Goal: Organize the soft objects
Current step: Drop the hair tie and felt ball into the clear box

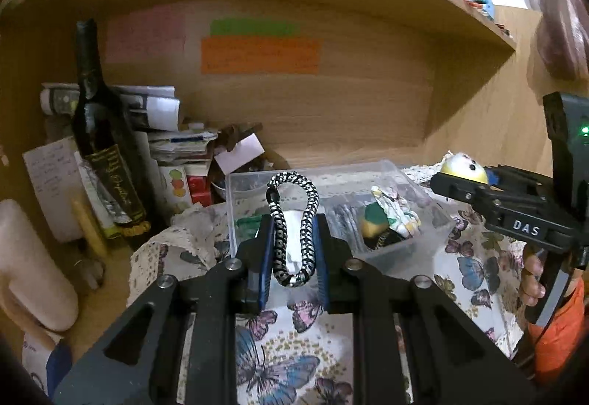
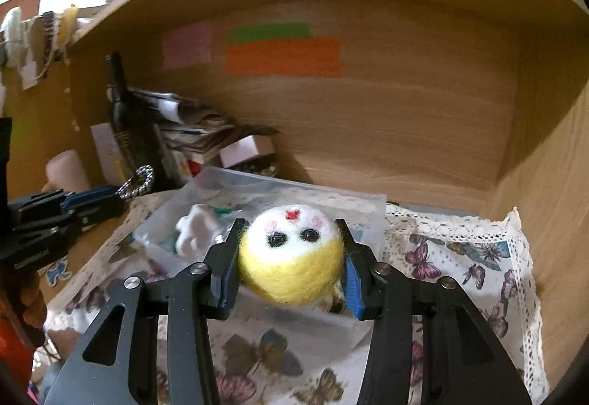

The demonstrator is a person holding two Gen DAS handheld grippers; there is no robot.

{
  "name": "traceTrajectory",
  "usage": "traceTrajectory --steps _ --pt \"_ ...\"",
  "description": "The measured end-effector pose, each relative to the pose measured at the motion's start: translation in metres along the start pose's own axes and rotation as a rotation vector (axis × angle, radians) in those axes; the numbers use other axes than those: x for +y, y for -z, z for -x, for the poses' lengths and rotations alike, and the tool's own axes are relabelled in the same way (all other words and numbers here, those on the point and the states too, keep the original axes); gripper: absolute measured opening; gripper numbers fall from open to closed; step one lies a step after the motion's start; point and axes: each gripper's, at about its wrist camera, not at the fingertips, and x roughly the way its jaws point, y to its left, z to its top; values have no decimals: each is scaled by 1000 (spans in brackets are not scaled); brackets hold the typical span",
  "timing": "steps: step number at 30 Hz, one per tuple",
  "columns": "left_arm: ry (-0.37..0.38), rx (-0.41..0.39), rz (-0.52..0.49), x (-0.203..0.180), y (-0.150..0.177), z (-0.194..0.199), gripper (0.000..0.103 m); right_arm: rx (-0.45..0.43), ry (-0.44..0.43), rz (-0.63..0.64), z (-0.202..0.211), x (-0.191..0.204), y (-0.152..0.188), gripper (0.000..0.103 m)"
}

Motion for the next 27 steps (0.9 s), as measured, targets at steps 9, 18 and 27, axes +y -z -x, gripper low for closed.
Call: traceTrajectory --steps 9,18,27 --pt "10 140 21 8 8 -59 20 139 24 -15 -52 -14 14 42" --pt "-8 188 -1 2 18 -80 29 199 30 18 -66 -13 26 50" --pt "-5 145 -20 -6 13 -50 48 120 14 7 -42 -11 15 70"
